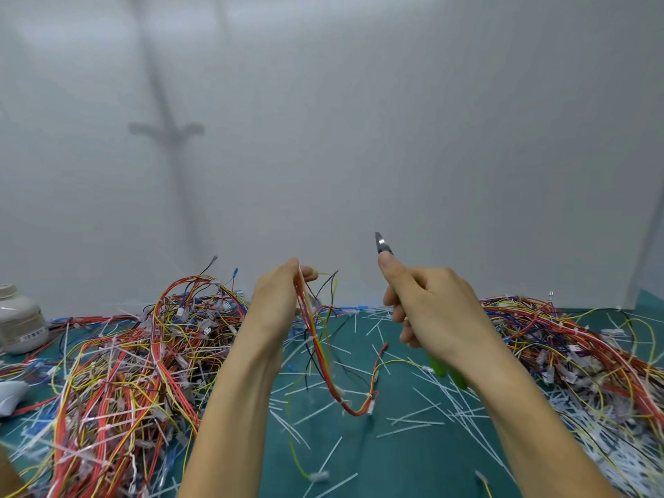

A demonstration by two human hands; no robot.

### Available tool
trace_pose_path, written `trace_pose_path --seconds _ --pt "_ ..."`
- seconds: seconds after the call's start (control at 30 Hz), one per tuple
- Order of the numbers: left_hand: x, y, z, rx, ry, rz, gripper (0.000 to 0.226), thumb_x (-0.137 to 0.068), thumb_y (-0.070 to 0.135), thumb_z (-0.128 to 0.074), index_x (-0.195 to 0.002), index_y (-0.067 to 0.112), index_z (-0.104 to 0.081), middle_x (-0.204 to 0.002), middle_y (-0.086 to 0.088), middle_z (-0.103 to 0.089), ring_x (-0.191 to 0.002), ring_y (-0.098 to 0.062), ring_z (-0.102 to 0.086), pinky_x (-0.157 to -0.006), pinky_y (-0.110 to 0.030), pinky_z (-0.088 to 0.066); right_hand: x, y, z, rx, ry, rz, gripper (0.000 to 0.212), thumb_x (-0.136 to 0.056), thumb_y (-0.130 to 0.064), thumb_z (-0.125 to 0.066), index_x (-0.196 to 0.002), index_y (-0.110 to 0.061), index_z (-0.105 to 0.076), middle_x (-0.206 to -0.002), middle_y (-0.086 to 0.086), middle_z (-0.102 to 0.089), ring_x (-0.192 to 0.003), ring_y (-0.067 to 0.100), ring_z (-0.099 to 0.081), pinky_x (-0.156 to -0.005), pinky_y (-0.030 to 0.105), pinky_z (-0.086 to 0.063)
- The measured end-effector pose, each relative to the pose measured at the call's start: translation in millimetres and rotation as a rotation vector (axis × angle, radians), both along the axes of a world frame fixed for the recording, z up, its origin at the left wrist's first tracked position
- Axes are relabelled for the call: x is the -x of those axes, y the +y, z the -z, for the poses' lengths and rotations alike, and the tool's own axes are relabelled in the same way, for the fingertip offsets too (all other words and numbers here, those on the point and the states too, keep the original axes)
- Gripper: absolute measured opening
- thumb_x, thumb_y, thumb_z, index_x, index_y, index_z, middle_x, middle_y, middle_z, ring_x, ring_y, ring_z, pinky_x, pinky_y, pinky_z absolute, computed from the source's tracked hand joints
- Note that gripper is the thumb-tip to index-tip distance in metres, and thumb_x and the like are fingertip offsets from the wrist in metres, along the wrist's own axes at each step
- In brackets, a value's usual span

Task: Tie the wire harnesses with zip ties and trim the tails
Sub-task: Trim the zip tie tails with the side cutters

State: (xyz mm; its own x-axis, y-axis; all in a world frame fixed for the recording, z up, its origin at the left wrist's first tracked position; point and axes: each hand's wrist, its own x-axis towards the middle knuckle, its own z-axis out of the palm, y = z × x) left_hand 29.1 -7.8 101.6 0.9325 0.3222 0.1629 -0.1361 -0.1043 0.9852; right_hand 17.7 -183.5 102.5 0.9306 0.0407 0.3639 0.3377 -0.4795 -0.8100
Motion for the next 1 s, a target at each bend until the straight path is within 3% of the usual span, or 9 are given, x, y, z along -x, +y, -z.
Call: trace_pose_path --seconds 0.13,0.23,0.33,0.43,0.53,0.67,0.77,0.9,1.0 --pt "0 9 4 0.134 0.001 0.127 0.028 -0.1 0.016 -0.045 -0.097 0.016 -0.073 -0.085 0.005 -0.073 -0.069 -0.004 -0.06 -0.065 -0.025 -0.042 2 3 1 0.034 -0.032 -0.076 0.067 -0.071 -0.071 -0.056 -0.079 -0.005 -0.062 -0.077 0.018 -0.064 -0.074 0.039 -0.062 -0.073 0.056 -0.056" --pt "1 12 4 0.24 -0.056 0.259 0.027 -0.101 0.01 -0.043 -0.114 0.009 -0.067 -0.083 0.007 -0.074 -0.067 -0.003 -0.063 -0.069 -0.027 -0.044 5 8 1 0.037 -0.01 -0.181 0.049 -0.062 -0.062 -0.066 -0.08 -0.016 -0.067 -0.072 0.011 -0.065 -0.07 0.034 -0.062 -0.073 0.053 -0.057" --pt "4 7 3 0.276 -0.114 0.322 0.023 -0.099 0.01 -0.049 -0.116 0.009 -0.065 -0.09 0.005 -0.075 -0.075 -0.007 -0.067 -0.07 -0.027 -0.048 7 15 3 0.055 0.007 -0.245 0.018 -0.069 -0.04 -0.078 -0.08 -0.028 -0.071 -0.07 0.0 -0.07 -0.062 0.013 -0.06 -0.073 0.045 -0.057" --pt "6 -1 2 0.326 -0.192 0.303 0.022 -0.096 0.011 -0.054 -0.116 0.013 -0.064 -0.091 0.003 -0.076 -0.076 -0.008 -0.069 -0.064 -0.018 -0.054 8 20 5 0.131 -0.04 -0.186 0.014 -0.069 -0.034 -0.08 -0.078 -0.03 -0.07 -0.069 -0.01 -0.069 -0.062 0.008 -0.06 -0.07 0.036 -0.055" --pt "7 -7 0 0.393 -0.256 0.282 0.021 -0.096 0.012 -0.057 -0.116 0.014 -0.061 -0.098 -0.001 -0.077 -0.077 -0.01 -0.072 -0.065 -0.018 -0.056 9 23 6 0.148 -0.094 -0.112 0.018 -0.068 -0.038 -0.081 -0.075 -0.028 -0.068 -0.066 -0.013 -0.067 -0.065 0.009 -0.061 -0.069 0.035 -0.055" --pt "12 -10 -3 0.276 -0.263 0.317 0.023 -0.1 0.021 -0.052 -0.098 0.022 -0.074 -0.104 0.003 -0.076 -0.088 -0.008 -0.073 -0.061 -0.014 -0.053 8 24 10 -0.022 -0.198 -0.063 0.025 -0.078 -0.043 -0.076 -0.071 -0.023 -0.064 -0.059 -0.008 -0.061 -0.055 0.01 -0.053 -0.059 0.03 -0.048" --pt "13 -7 -5 0.122 -0.236 0.329 0.04 -0.103 0.028 -0.045 -0.084 0.042 -0.077 -0.103 0.009 -0.076 -0.093 -0.004 -0.069 -0.067 -0.022 -0.047 7 24 9 -0.205 -0.154 -0.121 0.02 -0.084 -0.036 -0.074 -0.076 -0.019 -0.066 -0.063 0.005 -0.064 -0.063 0.026 -0.06 -0.062 0.039 -0.055" --pt "11 -4 -2 0.049 -0.125 0.319 0.026 -0.1 0.034 -0.05 -0.094 0.027 -0.074 -0.086 0.007 -0.067 -0.081 -0.01 -0.057 -0.071 -0.027 -0.043 6 22 6 -0.47 0.014 -0.241 0.016 -0.09 -0.016 -0.068 -0.075 -0.012 -0.069 -0.061 0.001 -0.066 -0.055 0.014 -0.059 -0.056 0.028 -0.054" --pt "13 -6 1 -0.019 -0.111 0.431 0.024 -0.097 0.04 -0.051 -0.117 0.039 -0.066 -0.085 0.008 -0.065 -0.076 -0.012 -0.061 -0.082 -0.034 -0.043 7 19 4 -0.577 0.112 -0.304 0.016 -0.091 -0.015 -0.065 -0.075 -0.014 -0.068 -0.062 0.002 -0.064 -0.057 0.017 -0.059 -0.06 0.03 -0.057"
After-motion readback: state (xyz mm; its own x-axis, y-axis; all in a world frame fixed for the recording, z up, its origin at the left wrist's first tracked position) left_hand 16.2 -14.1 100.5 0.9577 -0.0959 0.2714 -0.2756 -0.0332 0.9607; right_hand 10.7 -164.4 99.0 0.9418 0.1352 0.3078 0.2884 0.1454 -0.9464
